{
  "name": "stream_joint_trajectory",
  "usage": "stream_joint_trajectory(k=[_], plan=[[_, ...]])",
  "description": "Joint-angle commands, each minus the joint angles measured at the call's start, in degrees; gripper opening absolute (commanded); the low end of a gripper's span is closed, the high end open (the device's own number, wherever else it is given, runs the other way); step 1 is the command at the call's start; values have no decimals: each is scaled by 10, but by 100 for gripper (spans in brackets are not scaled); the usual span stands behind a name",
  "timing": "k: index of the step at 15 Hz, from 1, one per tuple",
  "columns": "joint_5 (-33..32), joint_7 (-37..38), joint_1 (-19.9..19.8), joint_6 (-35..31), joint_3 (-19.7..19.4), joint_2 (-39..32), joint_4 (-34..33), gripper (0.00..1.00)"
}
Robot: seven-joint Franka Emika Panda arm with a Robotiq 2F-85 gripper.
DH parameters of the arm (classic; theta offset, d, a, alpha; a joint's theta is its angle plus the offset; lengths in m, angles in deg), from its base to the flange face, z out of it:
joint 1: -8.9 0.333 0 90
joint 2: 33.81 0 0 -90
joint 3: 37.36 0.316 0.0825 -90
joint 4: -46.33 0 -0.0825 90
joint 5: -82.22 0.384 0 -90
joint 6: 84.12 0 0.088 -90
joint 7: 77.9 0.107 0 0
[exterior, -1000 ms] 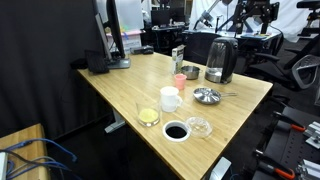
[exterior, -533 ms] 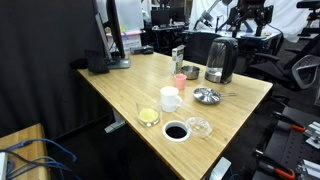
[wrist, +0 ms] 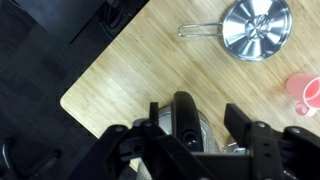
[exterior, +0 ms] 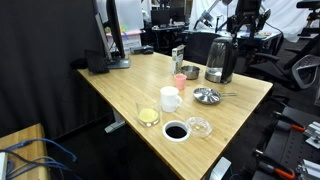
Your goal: Open the lid of the kettle
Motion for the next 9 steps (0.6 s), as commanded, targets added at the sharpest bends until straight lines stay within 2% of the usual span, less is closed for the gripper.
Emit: stream_joint_trajectory(k=[1, 6, 9], plan=[[-3, 10, -6, -17, 0, -19, -10, 40], [-17, 25, -8, -37, 1, -24, -14, 4], [-22, 32, -7, -46, 2, -26, -15, 0]])
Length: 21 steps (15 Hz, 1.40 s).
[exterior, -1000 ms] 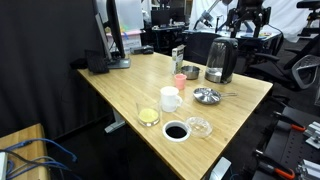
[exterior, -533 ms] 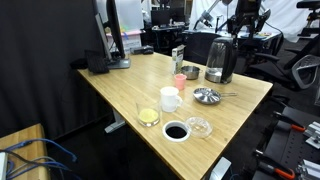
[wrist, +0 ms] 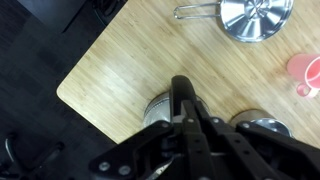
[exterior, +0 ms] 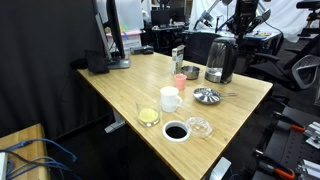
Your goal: Open the lid of the kettle
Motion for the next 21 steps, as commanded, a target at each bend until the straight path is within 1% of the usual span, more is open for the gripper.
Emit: stream_joint_trajectory(k=[1, 9, 21], plan=[[-11, 13, -6, -10, 4, -11, -7, 0], [-17, 19, -3, -5, 1, -32, -13, 0], [-35, 20, 4, -3, 3, -68, -49, 0]])
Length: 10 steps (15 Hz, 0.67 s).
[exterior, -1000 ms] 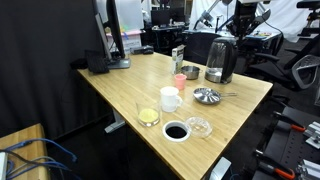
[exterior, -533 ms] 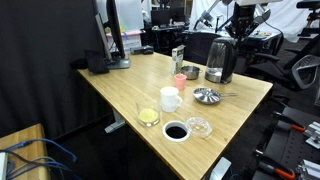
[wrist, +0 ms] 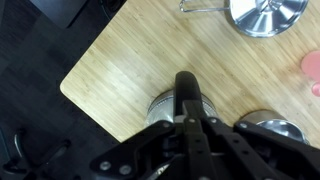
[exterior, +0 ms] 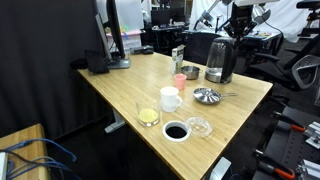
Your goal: Open the lid of the kettle
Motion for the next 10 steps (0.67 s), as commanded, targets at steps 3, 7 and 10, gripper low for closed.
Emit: stream_joint_trajectory(k=[3, 7, 10], plan=[[-9, 6, 4, 0, 1, -34, -31, 0], [0, 3, 3, 5, -6, -49, -34, 0], [7, -1, 1, 7, -12, -56, -34, 0]])
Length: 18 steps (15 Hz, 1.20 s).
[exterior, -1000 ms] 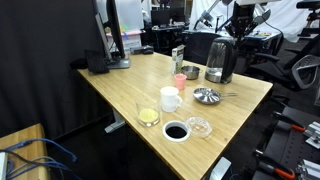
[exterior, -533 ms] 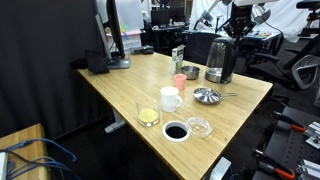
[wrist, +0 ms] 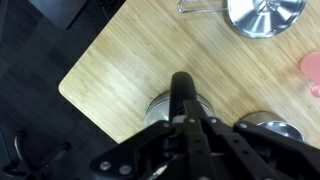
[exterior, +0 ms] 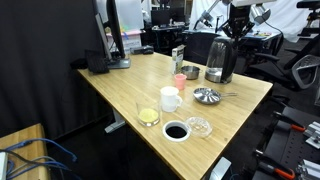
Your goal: Open the lid of the kettle
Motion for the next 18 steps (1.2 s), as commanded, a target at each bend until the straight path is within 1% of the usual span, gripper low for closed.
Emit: stream_joint_trajectory(k=[1, 7, 10, 12, 14, 16, 18], plan=[[6, -2, -4, -4, -11, -39, -17, 0], [45, -12, -4, 3, -23, -59, -17, 0], [64, -22, 0, 19, -26, -68, -13, 0], [76, -35, 2, 25, -28, -63, -11, 0], [95, -59, 4, 33, -28, -39, -8, 0], [116, -104, 10, 50, -25, -4, -4, 0], [130, -161, 22, 92, -19, 40, 2, 0]])
